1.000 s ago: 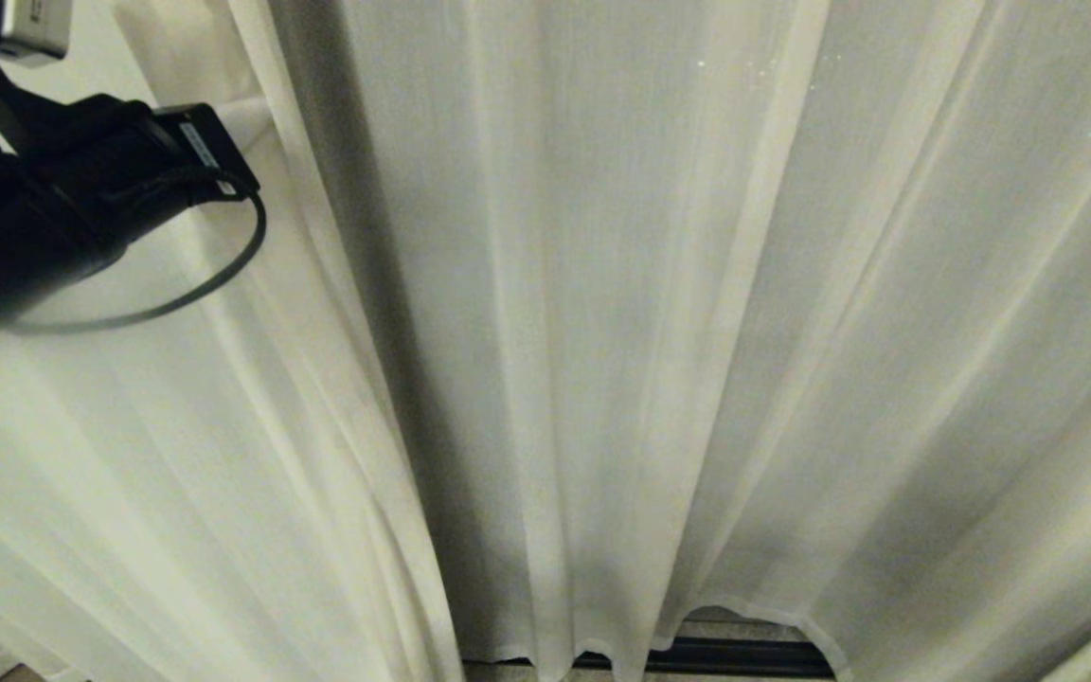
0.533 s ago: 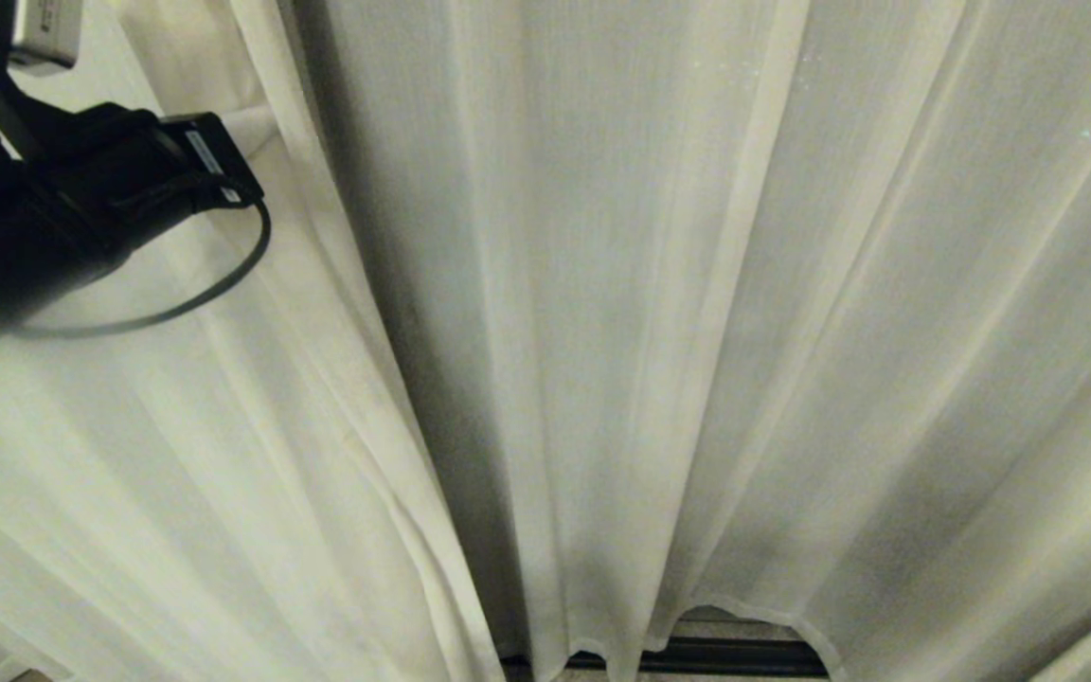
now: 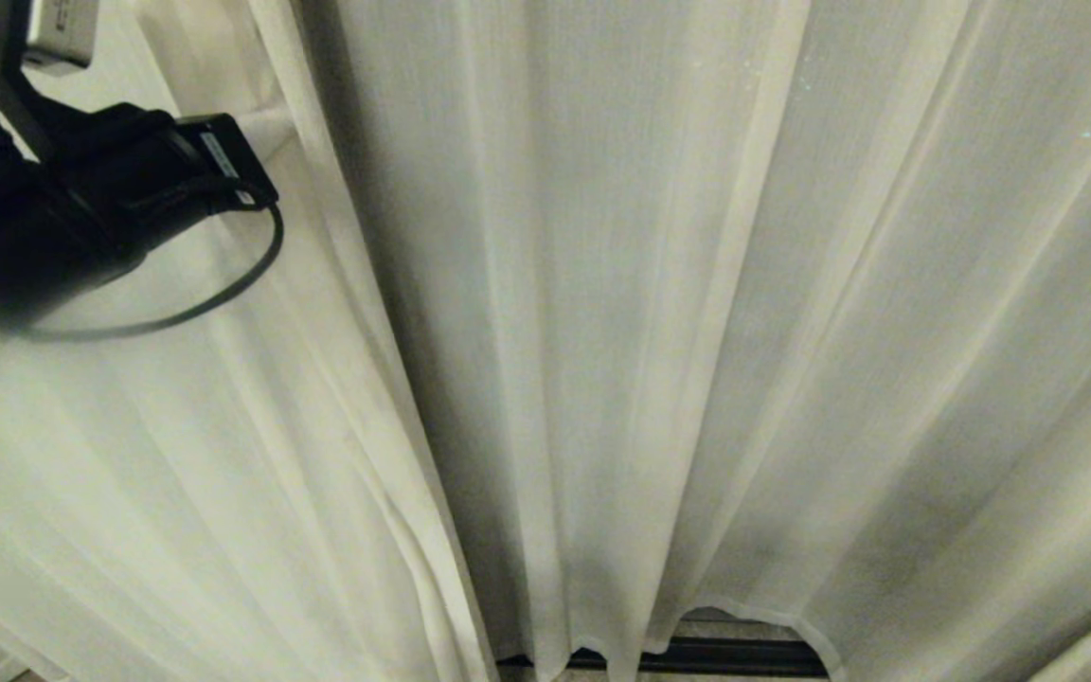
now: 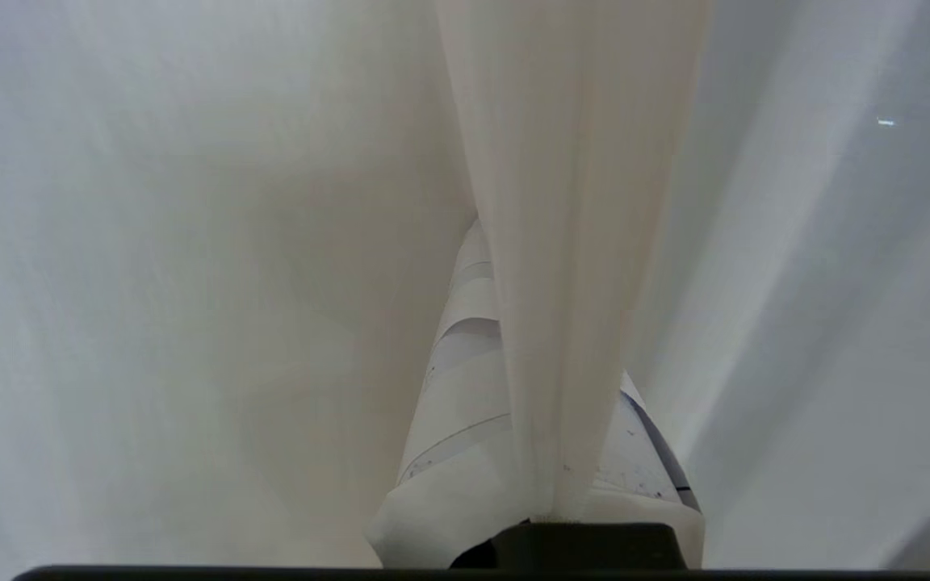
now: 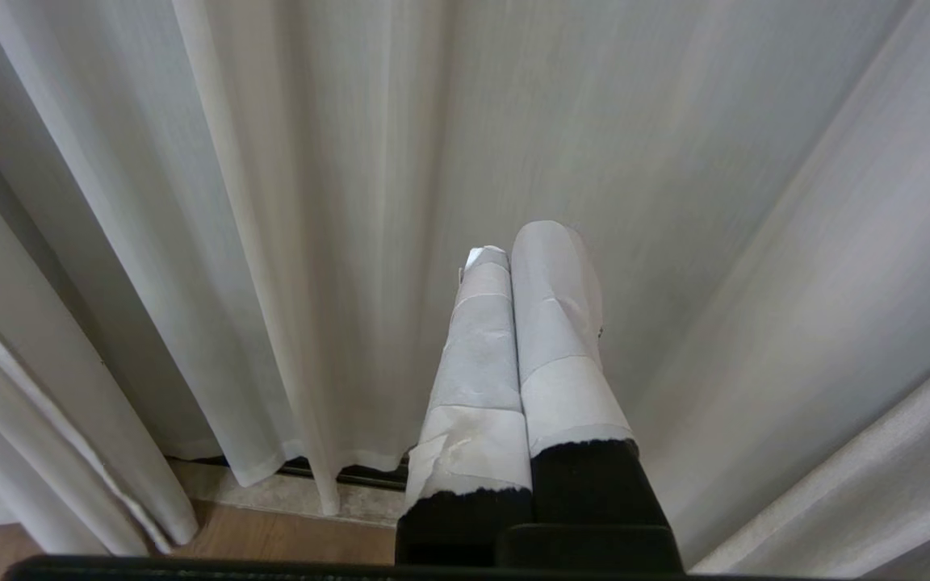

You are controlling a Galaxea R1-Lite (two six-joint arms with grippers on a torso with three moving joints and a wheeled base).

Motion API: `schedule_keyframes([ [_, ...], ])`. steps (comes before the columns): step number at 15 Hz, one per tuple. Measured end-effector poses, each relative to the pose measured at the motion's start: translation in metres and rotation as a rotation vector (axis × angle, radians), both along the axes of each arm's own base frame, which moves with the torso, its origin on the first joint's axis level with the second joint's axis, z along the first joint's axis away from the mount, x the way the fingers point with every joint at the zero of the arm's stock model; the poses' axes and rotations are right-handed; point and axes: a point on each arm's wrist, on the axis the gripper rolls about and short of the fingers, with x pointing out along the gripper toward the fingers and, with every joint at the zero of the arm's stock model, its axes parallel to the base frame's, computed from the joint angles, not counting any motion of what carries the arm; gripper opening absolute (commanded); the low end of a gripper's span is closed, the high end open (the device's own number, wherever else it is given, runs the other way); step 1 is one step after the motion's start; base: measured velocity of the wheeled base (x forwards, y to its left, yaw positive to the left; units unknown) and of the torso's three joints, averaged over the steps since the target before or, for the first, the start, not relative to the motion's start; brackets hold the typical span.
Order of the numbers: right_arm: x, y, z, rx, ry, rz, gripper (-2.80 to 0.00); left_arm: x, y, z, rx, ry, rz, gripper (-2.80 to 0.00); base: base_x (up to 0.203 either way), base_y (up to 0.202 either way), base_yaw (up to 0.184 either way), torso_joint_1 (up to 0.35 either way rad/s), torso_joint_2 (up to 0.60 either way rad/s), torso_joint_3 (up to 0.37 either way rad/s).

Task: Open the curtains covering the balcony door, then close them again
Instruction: Close the inner curtains on both sides

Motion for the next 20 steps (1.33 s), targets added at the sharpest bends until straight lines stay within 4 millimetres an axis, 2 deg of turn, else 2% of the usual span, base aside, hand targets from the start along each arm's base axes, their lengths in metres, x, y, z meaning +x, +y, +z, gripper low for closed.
schedule_keyframes([
  [7, 0.000, 0.000, 0.000, 0.000, -0.001, -0.001, -2.80, -0.004, -0.040, 0.002, -0.005, -0.007, -0.136, -2.80, 0.000, 0.000, 0.000, 0.000, 0.00, 0.000],
  [11, 0.000, 0.000, 0.000, 0.000, -0.001, -0.001, -2.80, -0.002, -0.047, 0.002, -0.005, -0.005, -0.150, -2.80, 0.000, 0.000, 0.000, 0.000, 0.00, 0.000],
  [15, 0.000, 0.000, 0.000, 0.000, -0.001, 0.000, -2.80, 0.003, -0.032, 0.001, -0.024, 0.002, -0.002, -2.80, 0.000, 0.000, 0.000, 0.000, 0.00, 0.000],
  [20, 0.000, 0.000, 0.000, 0.000, -0.001, -0.001, -2.80, 0.012, 0.008, 0.004, 0.001, -0.020, 0.228, -2.80, 0.000, 0.000, 0.000, 0.000, 0.00, 0.000],
])
